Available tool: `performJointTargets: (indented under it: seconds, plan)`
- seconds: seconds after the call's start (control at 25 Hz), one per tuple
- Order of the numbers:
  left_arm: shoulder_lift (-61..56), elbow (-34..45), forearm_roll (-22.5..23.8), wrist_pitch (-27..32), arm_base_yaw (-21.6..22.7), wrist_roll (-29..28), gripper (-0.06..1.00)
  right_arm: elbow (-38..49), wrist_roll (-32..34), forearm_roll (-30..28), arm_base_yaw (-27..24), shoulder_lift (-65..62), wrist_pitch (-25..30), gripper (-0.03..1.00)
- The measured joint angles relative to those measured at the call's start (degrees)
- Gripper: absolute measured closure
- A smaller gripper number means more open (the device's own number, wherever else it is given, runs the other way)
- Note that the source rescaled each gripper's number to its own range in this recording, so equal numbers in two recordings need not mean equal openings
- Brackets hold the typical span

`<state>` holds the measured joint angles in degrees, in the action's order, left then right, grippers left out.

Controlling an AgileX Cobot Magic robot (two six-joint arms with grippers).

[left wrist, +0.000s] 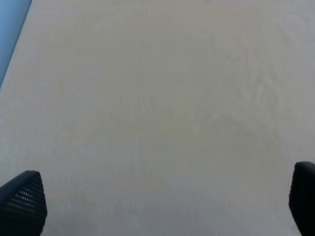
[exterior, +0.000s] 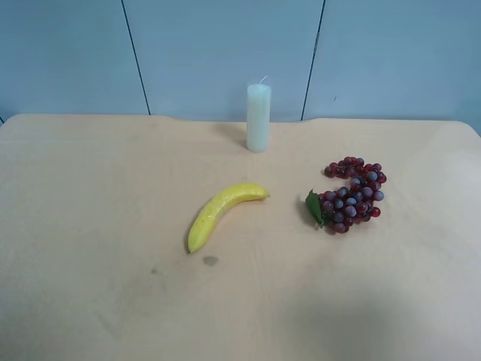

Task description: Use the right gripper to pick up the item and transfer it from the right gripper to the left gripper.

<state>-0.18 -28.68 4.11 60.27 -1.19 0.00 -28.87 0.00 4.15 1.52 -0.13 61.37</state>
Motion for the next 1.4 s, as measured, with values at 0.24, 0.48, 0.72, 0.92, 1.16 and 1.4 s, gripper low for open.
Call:
performJointTargets:
  seconds: [0.24,0.48,0.72,0.92,1.16,1.4]
  plan:
    - [0.0,0.0,0.0,0.0,0.0,0.0,-0.05,0.0,0.0,0.0,0.0,0.0,0.0,-0.03]
    - [0.0,0.0,0.0,0.0,0.0,0.0,-0.05,0.0,0.0,0.0,0.0,0.0,0.0,-0.03]
    - [0.0,0.0,0.0,0.0,0.0,0.0,-0.05,0.0,0.0,0.0,0.0,0.0,0.0,-0.03]
    - [0.0,0.0,0.0,0.0,0.0,0.0,-0.05,0.0,0.0,0.0,0.0,0.0,0.0,-0.03]
    - [0.0,0.0,-0.1,0.0,0.0,0.0,-0.05,0.0,0.0,0.7,0.0,0.0,0.0,-0.03]
    - [0.0,0.0,-0.1,0.0,0.0,0.0,-0.05,0.0,0.6,0.8,0.0,0.0,0.0,-0.03]
